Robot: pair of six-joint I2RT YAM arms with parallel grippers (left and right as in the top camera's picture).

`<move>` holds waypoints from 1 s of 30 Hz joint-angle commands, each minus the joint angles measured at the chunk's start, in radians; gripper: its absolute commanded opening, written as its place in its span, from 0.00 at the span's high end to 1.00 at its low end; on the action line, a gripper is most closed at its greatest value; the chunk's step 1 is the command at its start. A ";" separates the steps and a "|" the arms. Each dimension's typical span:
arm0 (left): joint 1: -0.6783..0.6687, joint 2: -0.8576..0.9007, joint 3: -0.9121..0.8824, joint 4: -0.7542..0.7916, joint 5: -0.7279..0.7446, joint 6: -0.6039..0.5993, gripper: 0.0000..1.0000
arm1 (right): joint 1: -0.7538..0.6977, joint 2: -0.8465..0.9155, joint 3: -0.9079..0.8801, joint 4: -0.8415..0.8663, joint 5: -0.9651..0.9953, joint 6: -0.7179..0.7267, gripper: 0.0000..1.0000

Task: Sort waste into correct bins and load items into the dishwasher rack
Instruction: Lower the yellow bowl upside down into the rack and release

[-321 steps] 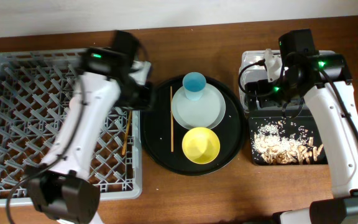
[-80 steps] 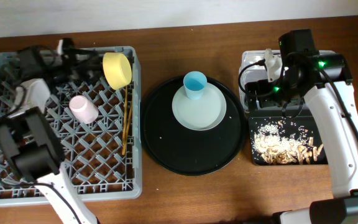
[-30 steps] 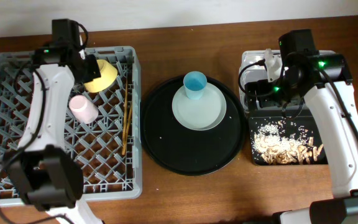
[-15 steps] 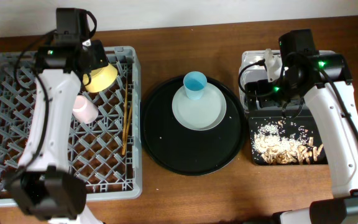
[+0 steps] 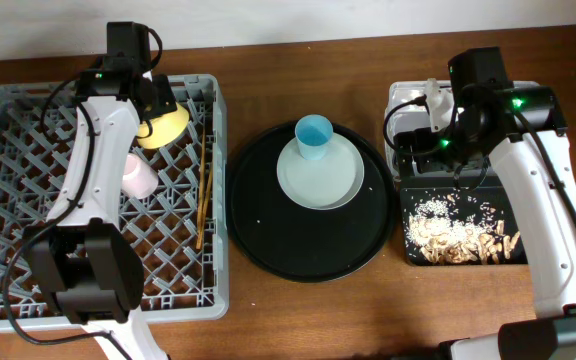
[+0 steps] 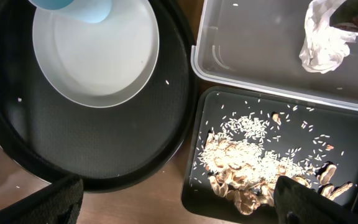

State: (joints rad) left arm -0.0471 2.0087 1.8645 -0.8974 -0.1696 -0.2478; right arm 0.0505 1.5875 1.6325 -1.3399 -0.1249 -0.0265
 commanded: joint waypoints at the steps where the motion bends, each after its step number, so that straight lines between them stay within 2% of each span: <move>1: 0.009 0.042 -0.001 -0.010 -0.011 -0.008 1.00 | 0.008 -0.010 0.007 -0.003 -0.005 0.004 0.01; 5: 0.013 0.073 -0.001 -0.032 0.050 -0.009 1.00 | 0.008 -0.010 0.007 -0.003 -0.005 0.004 0.01; 11: 0.013 0.039 0.077 -0.147 0.433 -0.009 1.00 | 0.008 -0.010 0.007 -0.003 -0.005 0.004 0.01; 14: 0.013 0.035 0.167 -0.234 0.497 -0.008 1.00 | 0.008 -0.010 0.007 -0.003 -0.005 0.004 0.01; 17: 0.013 0.026 0.271 -0.305 0.491 0.019 0.98 | 0.008 -0.010 0.007 -0.003 -0.005 0.004 0.01; 19: 0.013 0.009 0.333 -0.343 0.471 0.019 0.89 | 0.008 -0.010 0.007 -0.003 -0.005 0.004 0.01; 22: 0.013 -0.016 0.358 -0.355 0.445 0.018 0.83 | 0.008 -0.010 0.007 -0.003 -0.005 0.004 0.01; 24: 0.011 -0.026 0.358 -0.361 0.373 0.018 0.81 | 0.008 -0.010 0.007 -0.003 -0.005 0.004 0.01; 28: -0.006 -0.023 0.327 -0.362 0.120 0.018 0.81 | 0.008 -0.010 0.007 -0.003 -0.005 0.004 0.01; 30: -0.012 -0.021 0.300 -0.353 0.074 0.018 0.75 | 0.008 -0.010 0.007 -0.003 -0.005 0.004 0.01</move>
State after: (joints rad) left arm -0.0460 2.0026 2.2032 -1.2564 0.1024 -0.2405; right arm 0.0505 1.5875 1.6325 -1.3399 -0.1246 -0.0265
